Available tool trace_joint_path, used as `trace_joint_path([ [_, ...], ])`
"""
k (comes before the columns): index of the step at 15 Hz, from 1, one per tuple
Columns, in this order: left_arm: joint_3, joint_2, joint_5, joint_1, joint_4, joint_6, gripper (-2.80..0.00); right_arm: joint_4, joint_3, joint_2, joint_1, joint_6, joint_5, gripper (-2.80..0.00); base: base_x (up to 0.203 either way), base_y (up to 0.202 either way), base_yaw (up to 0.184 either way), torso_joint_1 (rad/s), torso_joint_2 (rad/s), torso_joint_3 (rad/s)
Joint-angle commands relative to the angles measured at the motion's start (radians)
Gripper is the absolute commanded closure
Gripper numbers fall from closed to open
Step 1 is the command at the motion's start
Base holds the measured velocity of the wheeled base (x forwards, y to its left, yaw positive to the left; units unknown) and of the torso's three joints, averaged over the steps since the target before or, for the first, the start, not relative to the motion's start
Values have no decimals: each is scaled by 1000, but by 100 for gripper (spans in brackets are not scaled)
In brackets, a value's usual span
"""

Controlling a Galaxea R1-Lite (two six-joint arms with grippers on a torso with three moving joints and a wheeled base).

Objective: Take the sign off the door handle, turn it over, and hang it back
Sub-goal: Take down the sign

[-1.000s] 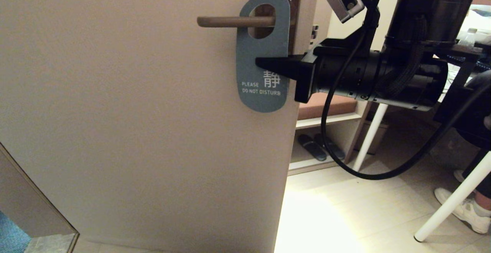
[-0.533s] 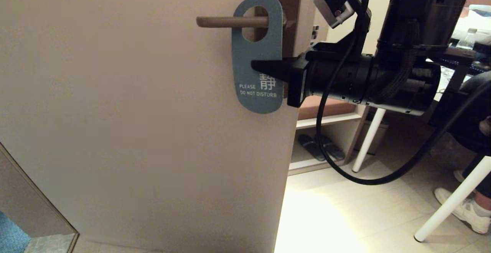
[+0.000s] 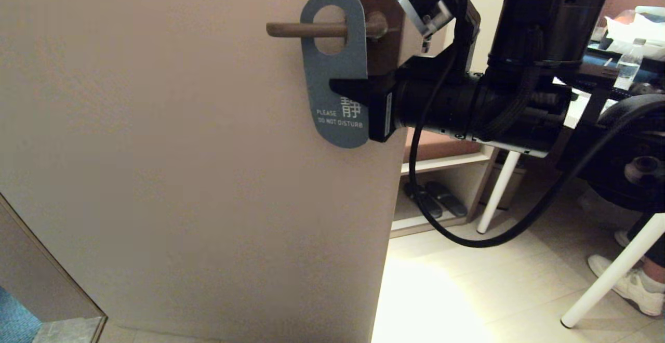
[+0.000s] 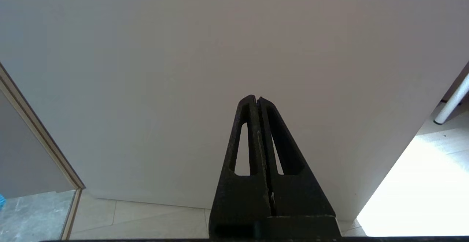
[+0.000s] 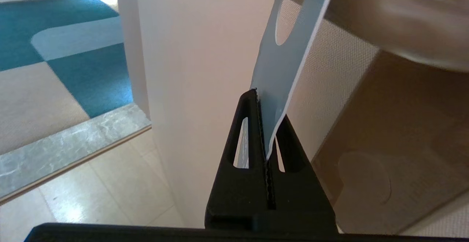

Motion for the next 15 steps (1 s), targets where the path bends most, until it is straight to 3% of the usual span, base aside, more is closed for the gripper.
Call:
trace_joint_path([
  [1, 0, 1, -1, 0, -1, 0, 0, 3, -6, 11, 11, -1, -21, 0, 0, 0, 0, 0, 0, 0],
  [9, 0, 1, -1, 0, -1, 0, 0, 70, -4, 1, 71, 11, -221, 0, 0, 0, 0, 0, 0, 0],
  [15, 0, 1, 1, 0, -1, 0, 0, 78, -8, -3, 108, 65, -378, 0, 0, 0, 0, 0, 0, 0],
])
